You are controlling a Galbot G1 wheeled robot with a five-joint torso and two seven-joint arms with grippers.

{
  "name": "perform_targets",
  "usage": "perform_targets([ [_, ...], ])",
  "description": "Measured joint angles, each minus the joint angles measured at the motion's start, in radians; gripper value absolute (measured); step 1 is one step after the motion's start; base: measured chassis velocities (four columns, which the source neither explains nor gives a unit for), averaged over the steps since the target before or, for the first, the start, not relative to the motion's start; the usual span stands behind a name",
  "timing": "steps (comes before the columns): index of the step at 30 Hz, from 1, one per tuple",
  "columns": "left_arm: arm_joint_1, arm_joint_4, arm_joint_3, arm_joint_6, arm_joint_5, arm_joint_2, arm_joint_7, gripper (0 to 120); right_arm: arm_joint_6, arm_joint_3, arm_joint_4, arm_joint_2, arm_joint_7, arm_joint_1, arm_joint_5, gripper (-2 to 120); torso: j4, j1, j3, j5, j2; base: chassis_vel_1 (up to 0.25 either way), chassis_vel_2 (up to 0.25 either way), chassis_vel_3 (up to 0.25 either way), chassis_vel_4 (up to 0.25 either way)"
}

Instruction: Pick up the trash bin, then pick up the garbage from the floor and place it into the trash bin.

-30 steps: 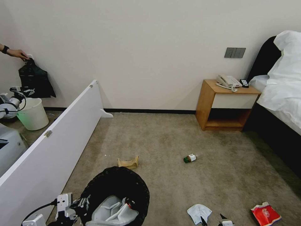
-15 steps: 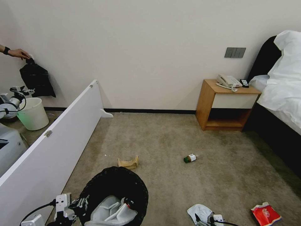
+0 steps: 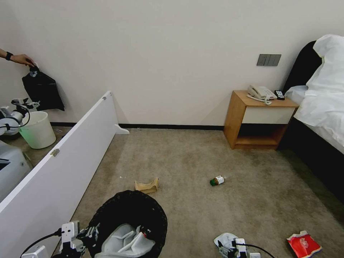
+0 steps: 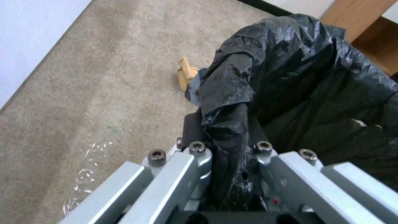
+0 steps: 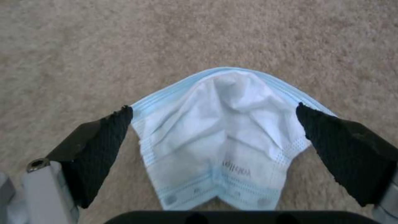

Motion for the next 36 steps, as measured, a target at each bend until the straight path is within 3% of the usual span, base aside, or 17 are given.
perform_targets([
  [11, 0.006, -0.008, 0.000, 0.000, 0.005, -0.007, 0.000, 4, -0.011, 0.010, -0.090, 0.021, 0.019, 0.063, -0.023, 99, 0.0000, 0.000, 0.000, 0.0000, 0.000, 0.000, 0.000, 0.000, 0.000],
  [13, 0.008, -0.010, 0.002, 0.000, 0.008, -0.008, -0.001, 4, -0.011, 0.014, -0.093, 0.025, 0.019, 0.067, -0.026, 88, 0.0001, 0.000, 0.000, 0.0000, 0.000, 0.000, 0.000, 0.000, 0.000],
  [22, 0.009, -0.012, 0.003, 0.000, 0.009, -0.009, 0.000, 4, -0.009, 0.022, -0.083, 0.023, 0.016, 0.051, -0.035, 64, -0.0001, 0.000, 0.000, 0.0000, 0.000, 0.000, 0.000, 0.000, 0.000],
  [24, 0.011, -0.014, 0.005, -0.002, 0.010, -0.009, 0.002, 4, -0.006, 0.032, -0.074, 0.020, 0.012, 0.040, -0.039, 49, 0.0000, 0.000, 0.000, 0.0000, 0.000, 0.000, 0.000, 0.000, 0.000],
  [36, 0.012, -0.020, 0.006, 0.001, 0.009, -0.008, 0.006, 4, -0.002, 0.044, -0.026, 0.007, 0.001, 0.003, -0.043, 6, 0.0000, 0.000, 0.000, 0.0001, 0.000, 0.000, 0.000, 0.000, 0.000],
])
